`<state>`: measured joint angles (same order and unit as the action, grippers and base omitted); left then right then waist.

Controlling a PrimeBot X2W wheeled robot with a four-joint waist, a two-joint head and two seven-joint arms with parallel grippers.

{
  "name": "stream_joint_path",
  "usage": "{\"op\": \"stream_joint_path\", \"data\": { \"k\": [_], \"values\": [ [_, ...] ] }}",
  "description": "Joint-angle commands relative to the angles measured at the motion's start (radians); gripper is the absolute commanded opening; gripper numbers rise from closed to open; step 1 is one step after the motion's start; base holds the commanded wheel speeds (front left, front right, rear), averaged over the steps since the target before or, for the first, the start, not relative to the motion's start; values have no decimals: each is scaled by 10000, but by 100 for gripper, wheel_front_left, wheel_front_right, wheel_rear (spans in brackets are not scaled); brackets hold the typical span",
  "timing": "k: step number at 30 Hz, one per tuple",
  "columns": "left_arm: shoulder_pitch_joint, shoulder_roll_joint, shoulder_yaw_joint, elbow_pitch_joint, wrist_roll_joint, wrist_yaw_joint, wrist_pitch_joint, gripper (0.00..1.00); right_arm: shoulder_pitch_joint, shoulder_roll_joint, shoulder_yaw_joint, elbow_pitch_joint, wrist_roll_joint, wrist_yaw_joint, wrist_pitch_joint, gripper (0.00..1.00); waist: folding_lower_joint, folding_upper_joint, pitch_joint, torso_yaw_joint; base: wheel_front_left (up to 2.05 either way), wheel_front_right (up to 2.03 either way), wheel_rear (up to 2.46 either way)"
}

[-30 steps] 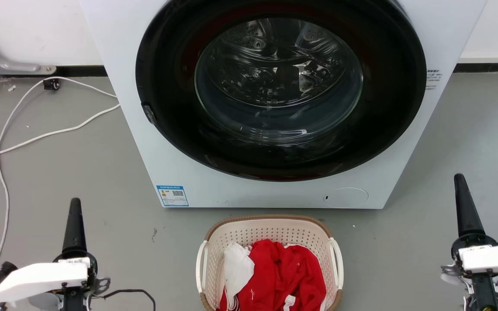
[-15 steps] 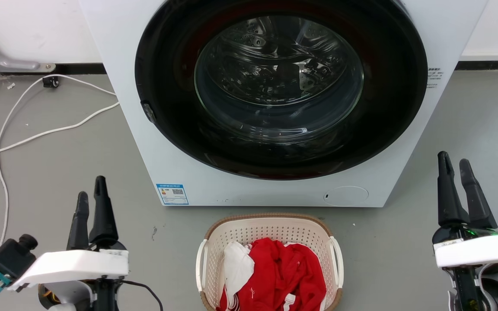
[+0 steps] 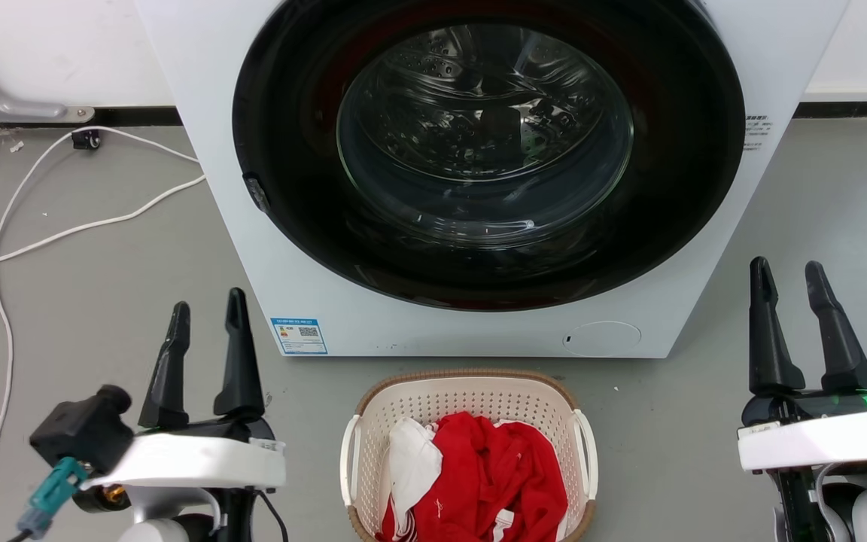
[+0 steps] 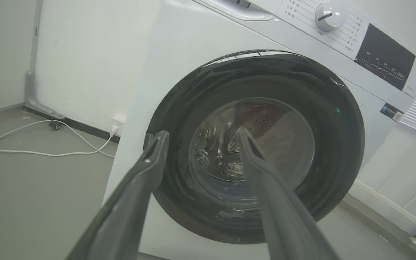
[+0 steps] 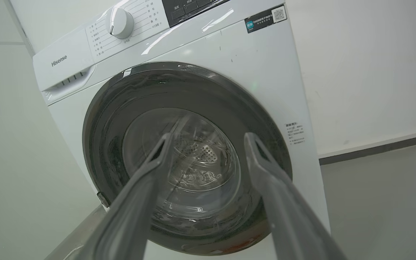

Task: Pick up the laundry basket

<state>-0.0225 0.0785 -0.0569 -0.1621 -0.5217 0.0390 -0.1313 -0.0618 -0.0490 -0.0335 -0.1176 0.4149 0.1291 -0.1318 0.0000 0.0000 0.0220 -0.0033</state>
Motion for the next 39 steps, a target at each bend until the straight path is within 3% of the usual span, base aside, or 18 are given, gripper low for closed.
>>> {"op": "stream_joint_path", "data": {
  "k": [1, 16, 25, 34, 39],
  "values": [
    [-45, 179, -211, -220, 391, 127, -95, 100, -88, -25, 1, -193, -365, 20, -92, 100, 0, 0, 2, -4, 0, 0, 0],
    [-151, 1205, -2072, -159, 1786, 1193, -451, 100, 143, -23, -491, 409, -1597, 22, -452, 100, 0, 0, -9, -43, 0, 0, 0],
    [-150, 1530, -2711, 96, 2398, 1494, -667, 100, 229, -20, -435, 655, -2412, 22, -653, 100, 0, 0, -35, -75, 0, 0, 0],
    [64, 1391, -2758, 1, 2664, 1394, -860, 100, 368, -20, -129, 711, -3292, 14, -841, 100, 0, 0, -85, -85, 0, 0, 0],
    [369, 971, -2337, 104, 2382, 819, -952, 100, 426, -20, -66, 908, -3227, 14, -948, 100, 0, 0, -89, -91, 0, 0, 0]
  ]
}}
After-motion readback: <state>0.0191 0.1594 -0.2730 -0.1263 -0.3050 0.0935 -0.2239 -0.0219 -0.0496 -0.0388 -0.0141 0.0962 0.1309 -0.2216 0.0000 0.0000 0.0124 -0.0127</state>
